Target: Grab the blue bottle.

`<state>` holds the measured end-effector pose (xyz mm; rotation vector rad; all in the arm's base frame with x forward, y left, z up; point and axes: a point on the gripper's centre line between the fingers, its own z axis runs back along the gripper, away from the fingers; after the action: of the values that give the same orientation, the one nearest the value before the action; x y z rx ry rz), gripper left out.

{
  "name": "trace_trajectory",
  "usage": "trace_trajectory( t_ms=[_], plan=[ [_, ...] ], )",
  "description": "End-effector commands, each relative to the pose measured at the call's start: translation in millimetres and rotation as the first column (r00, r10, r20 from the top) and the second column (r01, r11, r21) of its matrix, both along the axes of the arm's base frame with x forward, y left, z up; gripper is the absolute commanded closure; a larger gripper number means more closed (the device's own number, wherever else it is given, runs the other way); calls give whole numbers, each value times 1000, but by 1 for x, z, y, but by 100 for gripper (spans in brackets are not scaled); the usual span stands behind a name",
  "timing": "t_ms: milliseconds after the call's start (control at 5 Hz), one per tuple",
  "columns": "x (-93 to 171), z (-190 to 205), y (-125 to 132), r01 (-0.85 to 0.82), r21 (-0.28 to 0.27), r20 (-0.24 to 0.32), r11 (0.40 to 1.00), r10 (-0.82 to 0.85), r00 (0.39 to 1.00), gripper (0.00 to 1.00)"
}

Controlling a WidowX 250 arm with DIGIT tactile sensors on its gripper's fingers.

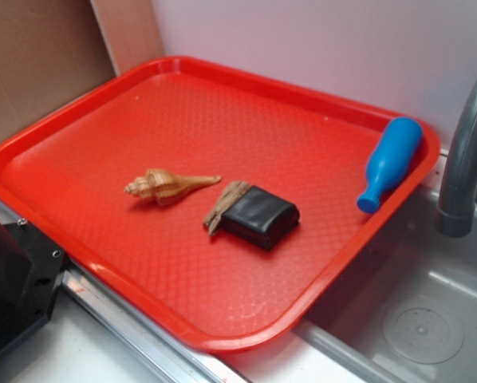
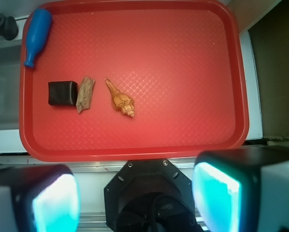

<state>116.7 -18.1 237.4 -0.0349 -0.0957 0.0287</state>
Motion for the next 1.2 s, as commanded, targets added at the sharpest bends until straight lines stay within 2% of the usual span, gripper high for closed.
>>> trace_trajectory(
  t_ms=[0, 200, 400, 600, 1000],
  plan=[
    [0, 0, 0, 0, 0, 0, 1000, 0, 1000, 0],
    [26, -23, -16, 52, 39, -9, 998, -51, 999, 0],
    [78, -41, -43, 50, -1, 102, 999, -49, 994, 0],
    [110, -39, -49, -89, 27, 116, 996, 85, 990, 0],
    [110, -39, -49, -89, 27, 116, 996, 85, 990, 0]
  ],
)
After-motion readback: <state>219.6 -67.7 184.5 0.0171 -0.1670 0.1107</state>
